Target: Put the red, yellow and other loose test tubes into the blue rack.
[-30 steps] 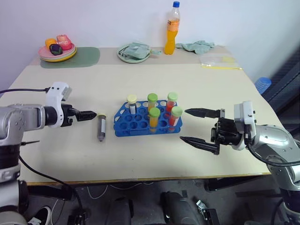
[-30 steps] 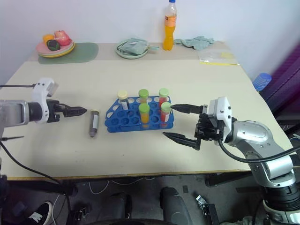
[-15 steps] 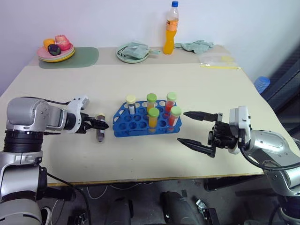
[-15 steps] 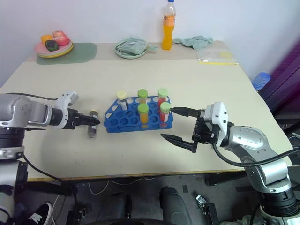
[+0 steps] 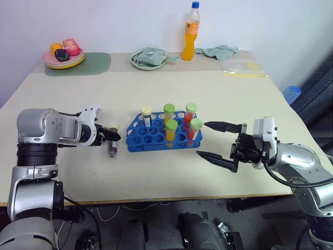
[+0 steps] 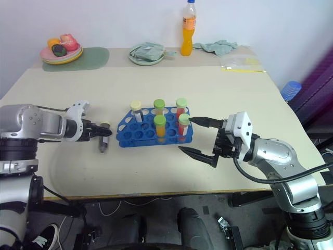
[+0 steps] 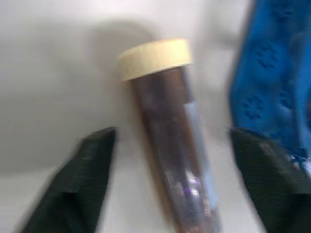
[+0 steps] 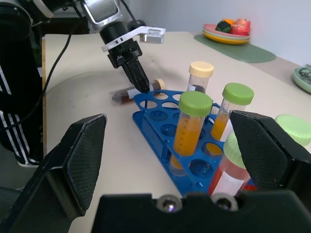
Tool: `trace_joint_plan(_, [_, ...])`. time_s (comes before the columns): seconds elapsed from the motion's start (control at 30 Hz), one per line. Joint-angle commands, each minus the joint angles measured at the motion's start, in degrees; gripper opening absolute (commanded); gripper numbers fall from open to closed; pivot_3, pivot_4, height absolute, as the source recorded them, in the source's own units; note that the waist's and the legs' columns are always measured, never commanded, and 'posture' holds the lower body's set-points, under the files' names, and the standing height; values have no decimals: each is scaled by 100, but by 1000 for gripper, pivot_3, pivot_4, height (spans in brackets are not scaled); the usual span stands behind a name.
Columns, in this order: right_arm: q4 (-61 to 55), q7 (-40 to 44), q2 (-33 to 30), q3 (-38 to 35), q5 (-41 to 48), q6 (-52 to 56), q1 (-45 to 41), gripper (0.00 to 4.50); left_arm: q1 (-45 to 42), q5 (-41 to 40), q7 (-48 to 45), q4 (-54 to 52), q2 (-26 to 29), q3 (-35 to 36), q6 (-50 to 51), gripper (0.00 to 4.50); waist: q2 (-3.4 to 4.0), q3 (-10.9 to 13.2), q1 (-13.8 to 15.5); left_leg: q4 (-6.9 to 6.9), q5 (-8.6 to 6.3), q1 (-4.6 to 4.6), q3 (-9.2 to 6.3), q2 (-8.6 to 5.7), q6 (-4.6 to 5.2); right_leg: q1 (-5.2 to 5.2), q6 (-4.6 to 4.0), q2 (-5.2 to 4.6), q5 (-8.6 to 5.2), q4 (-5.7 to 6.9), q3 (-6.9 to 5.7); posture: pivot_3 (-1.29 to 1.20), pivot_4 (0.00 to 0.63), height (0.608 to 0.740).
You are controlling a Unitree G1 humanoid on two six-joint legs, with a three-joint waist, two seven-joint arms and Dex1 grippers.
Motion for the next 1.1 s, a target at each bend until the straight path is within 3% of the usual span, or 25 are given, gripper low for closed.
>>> trace_joint_plan(0.03, [-60,3,18,-57,-9,-96,-95,4500,42,-251,273,-14,-127,242,51,1624,-2,-1,22,0,0,-1,-1,0,0,1,0,0,0,-1,0,0,150,740])
trace_joint_plan(0.07, [-42,-9,26,-54,-36,-113,-105,4500,24,-298,279,-27,-117,232,51,1169,-2,-1,29,2,0,-1,0,0,0,2,0,-1,0,-1,0,0,150,740])
trace_joint_plan(0.33, [104,-11,74,-19,-195,-229,-190,4500,196,63,938,-446,-457,1087,-151,1169,-2,-1,34,2,0,1,-1,0,-1,2,3,0,2,0,-1,0,150,740])
trace_joint_plan(0.47, [153,-58,108,-68,-259,-271,-156,4500,642,411,874,-1387,-637,1401,-2155,1169,-2,-1,55,1,3,1,-1,1,-6,2,3,-1,3,1,0,0,150,740])
trace_joint_plan(0.6, [172,-99,118,-153,-244,-291,-76,4500,1456,417,-614,-2413,-888,1435,-4885,1169,-3,-1,117,-3,16,-1,7,2,-32,1,-9,-9,1,-4,-1,0,150,740])
trace_joint_plan(0.7, [128,-3,46,-268,-44,-188,40,4500,1808,200,-977,-2748,-1162,1637,-5676,1169,-3,-3,157,-3,19,-3,15,-6,-38,5,-19,-23,-3,-9,-1,0,150,740])
trace_joint_plan(0.83, [-35,264,-167,-477,505,160,102,4500,2624,495,-2515,-3000,-1172,1100,-7522,1169,-2,-3,125,1,18,-2,22,-10,-37,9,-19,-25,-3,-14,5,0,150,740])
trace_joint_plan(1.1, [-236,84,-233,-628,673,305,117,4500,2911,990,-3482,-2525,-1466,237,-9205,1169,-4,-5,121,4,17,0,16,-6,-33,11,-18,-14,-4,-13,6,0,150,740])
